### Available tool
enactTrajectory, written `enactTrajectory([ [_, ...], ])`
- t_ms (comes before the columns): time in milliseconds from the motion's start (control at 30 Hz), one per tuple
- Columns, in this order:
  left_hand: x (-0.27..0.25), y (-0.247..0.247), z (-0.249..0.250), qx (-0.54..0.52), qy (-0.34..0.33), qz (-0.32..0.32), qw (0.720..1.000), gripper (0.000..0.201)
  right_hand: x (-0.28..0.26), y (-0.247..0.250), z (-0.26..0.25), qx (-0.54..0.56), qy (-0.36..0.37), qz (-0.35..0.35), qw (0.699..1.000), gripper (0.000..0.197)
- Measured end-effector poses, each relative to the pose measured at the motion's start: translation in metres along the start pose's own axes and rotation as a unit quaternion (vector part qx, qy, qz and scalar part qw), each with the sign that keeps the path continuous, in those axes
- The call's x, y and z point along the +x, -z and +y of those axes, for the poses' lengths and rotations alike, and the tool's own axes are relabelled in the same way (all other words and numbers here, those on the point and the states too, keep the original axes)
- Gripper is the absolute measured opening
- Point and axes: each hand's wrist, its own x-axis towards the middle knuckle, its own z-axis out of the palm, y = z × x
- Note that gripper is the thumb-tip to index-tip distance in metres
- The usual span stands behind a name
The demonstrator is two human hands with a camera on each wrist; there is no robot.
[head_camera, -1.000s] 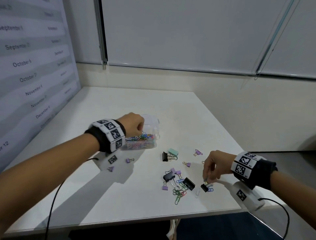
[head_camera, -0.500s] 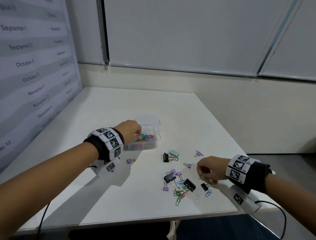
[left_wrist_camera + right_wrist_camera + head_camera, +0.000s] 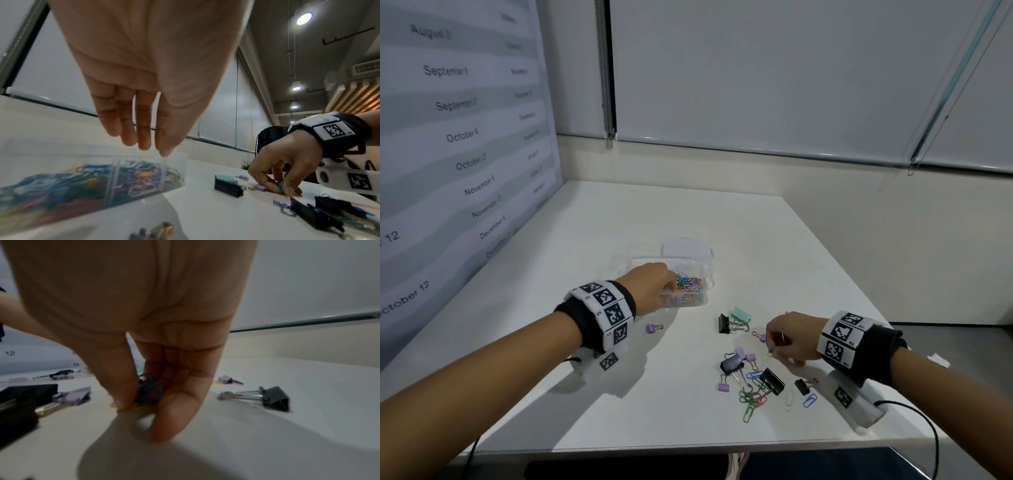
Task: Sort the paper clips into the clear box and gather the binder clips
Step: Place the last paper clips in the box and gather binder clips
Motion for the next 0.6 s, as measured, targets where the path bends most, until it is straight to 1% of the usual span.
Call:
enactTrajectory([
  [133,-0.009,-0.005,-0.01,-0.032,0.01,0.008,0.999,0.032,0.009,0.007,-0.013,-0.003,0.019,0.02,1.0,0.009],
  [200,-0.011,-0.005,-0.011,-0.045,0.006,0.014,0.999,0.037,0.015,0.011,-0.02,0.016,0.032,0.03,0.999,0.01],
  [300,-0.013,-0.008,-0.011,-0.067,-0.005,0.015,0.998,0.038,0.022,0.023,-0.029,0.052,0.042,0.031,0.997,0.01],
  [333,-0.013,-0.009,-0.01,-0.075,-0.008,0.017,0.997,0.038,0.024,0.03,-0.033,0.065,0.048,0.043,0.996,0.012],
  [433,-0.014,-0.011,-0.006,-0.089,-0.015,0.02,0.996,0.039,0.037,0.057,-0.045,0.107,0.063,0.124,0.985,0.019],
  [467,-0.014,-0.011,-0.004,-0.089,-0.019,0.02,0.996,0.039,0.042,0.064,-0.05,0.132,0.062,0.15,0.978,0.019],
  [533,-0.013,-0.01,0.002,-0.088,-0.026,0.015,0.996,0.039,0.054,0.074,-0.057,0.161,0.062,0.194,0.966,0.014],
  [600,-0.013,-0.011,0.008,-0.092,-0.032,0.007,0.995,0.039,0.064,0.076,-0.062,0.162,0.062,0.216,0.961,0.007],
])
